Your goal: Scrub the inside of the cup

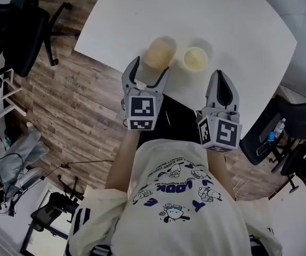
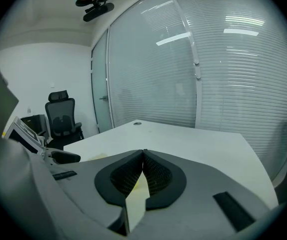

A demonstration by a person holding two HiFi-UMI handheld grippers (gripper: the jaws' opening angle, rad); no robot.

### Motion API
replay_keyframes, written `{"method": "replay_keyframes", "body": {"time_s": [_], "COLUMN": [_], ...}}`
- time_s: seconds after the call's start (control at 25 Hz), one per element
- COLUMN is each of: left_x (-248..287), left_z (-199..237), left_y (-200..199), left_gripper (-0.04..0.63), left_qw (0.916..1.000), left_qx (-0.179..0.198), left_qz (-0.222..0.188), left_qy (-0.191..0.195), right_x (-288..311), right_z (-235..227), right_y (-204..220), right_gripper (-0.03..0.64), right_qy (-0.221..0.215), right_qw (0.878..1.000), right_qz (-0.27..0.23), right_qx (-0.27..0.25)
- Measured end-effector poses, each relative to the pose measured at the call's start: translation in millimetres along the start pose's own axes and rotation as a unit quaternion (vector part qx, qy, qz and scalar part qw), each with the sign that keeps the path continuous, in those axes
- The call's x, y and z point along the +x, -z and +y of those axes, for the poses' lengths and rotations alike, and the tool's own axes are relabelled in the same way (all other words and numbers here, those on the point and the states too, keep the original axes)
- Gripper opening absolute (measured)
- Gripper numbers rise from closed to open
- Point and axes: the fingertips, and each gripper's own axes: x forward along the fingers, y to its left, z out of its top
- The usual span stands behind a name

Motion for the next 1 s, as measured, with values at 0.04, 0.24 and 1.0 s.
{"method": "replay_keyframes", "body": {"time_s": [0.04, 0.24, 1.0], "left_x": [3, 12, 23], "left_z": [0, -3, -4], "left_y": [2, 7, 17], "left_gripper": [0.377, 0.376, 0.331], "left_qw": [1.0, 0.9994, 0.9975], "left_qx": [0.002, -0.003, 0.023], "left_qz": [0.007, 0.032, 0.066], "left_qy": [0.001, 0.014, -0.003], "right_x": [1, 7, 11], "right_z": [-1, -5, -15], "right_y": [2, 8, 22], "right_gripper": [0.032, 0.032, 0.032], "right_qy": [0.001, 0.005, 0.015], "right_qw": [1.0, 1.0, 0.999], "right_qz": [0.003, 0.012, 0.031], "right_qx": [0.001, 0.007, 0.022]}}
